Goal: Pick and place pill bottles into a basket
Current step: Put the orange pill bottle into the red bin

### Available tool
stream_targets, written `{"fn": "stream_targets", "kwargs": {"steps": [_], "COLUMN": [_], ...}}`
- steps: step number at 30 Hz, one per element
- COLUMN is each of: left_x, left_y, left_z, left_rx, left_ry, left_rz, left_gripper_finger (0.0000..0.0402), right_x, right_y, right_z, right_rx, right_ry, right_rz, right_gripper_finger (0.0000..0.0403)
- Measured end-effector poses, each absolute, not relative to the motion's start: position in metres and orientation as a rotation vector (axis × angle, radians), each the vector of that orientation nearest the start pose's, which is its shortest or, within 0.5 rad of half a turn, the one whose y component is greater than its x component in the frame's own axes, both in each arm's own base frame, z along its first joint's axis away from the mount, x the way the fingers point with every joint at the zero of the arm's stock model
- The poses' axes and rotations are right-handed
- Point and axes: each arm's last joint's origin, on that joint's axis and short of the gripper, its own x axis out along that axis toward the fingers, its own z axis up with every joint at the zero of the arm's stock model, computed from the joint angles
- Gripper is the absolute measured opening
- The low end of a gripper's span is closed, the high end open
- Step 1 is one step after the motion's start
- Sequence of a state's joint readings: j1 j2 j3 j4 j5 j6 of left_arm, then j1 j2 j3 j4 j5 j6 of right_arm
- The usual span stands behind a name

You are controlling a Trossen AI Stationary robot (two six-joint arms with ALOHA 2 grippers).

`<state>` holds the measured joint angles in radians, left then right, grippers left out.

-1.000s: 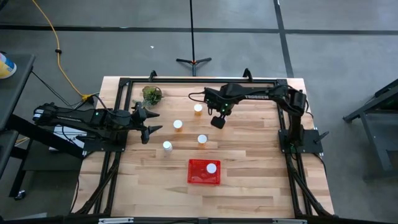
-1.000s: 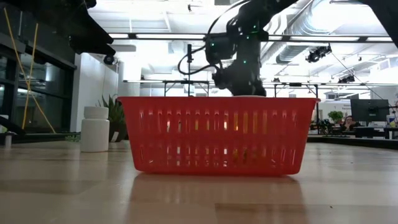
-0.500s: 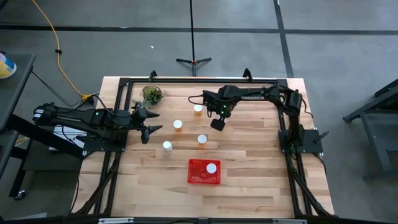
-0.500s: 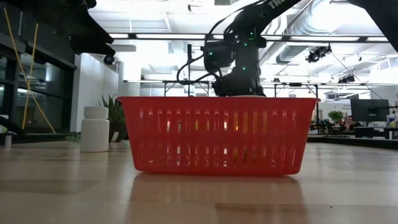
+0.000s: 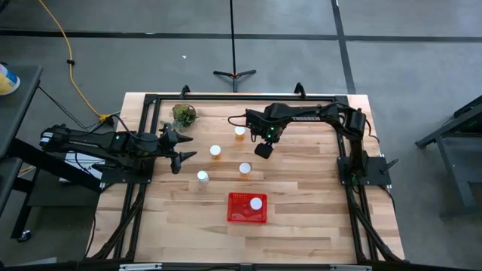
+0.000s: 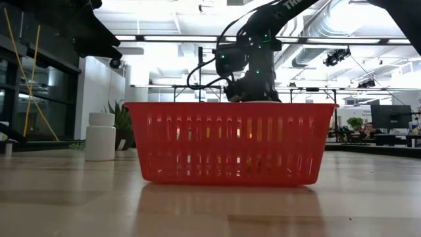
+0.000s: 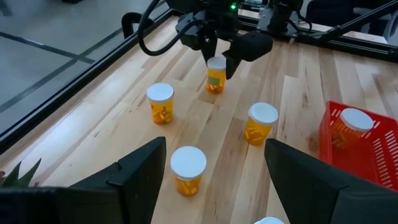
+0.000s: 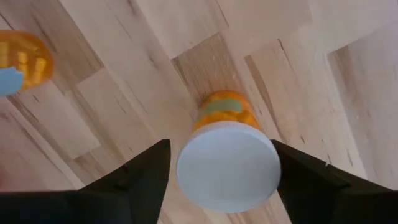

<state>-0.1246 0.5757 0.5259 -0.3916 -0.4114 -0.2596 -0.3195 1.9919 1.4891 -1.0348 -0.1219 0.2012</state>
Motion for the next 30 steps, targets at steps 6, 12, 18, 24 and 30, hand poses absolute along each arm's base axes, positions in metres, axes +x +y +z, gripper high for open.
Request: {"fn": "stream_targets", "kwargs": {"steps": [6,12,18,24,30], "left_x": [0.132,0.132,0.132,0.132,0.132], "left_y": [-0.005,-0.004,-0.004,-0.004,-0.004], "left_z": [0.255,0.255,0.255,0.255,0.255], "left_rx": [-0.135,-0.12,-0.102,-0.078,-0.069], "left_ry": [0.387,0.385,0.388,0.392,0.393], "left_rz": [0.338,0.358,0.357,0.353,0.352], "left_gripper_finger": [0.0308,0.0308,0.0308,0.0308,0.0308], "right_x": [0.36,0.363,0.367,0.379,0.392], "right_y": [-0.105,-0.093,-0.078,-0.062,-0.034], "right_z": [0.183,0.183,0.188,0.208,0.242], "right_rx": [0.482,0.476,0.467,0.454,0.401], "right_ry": [1.494,1.5,1.512,1.468,1.417], "right_rz": [-0.296,-0.286,-0.291,-0.275,-0.27], "right_gripper_finger": [0.0209,0.0196,0.0218,0.0192,0.0201]}}
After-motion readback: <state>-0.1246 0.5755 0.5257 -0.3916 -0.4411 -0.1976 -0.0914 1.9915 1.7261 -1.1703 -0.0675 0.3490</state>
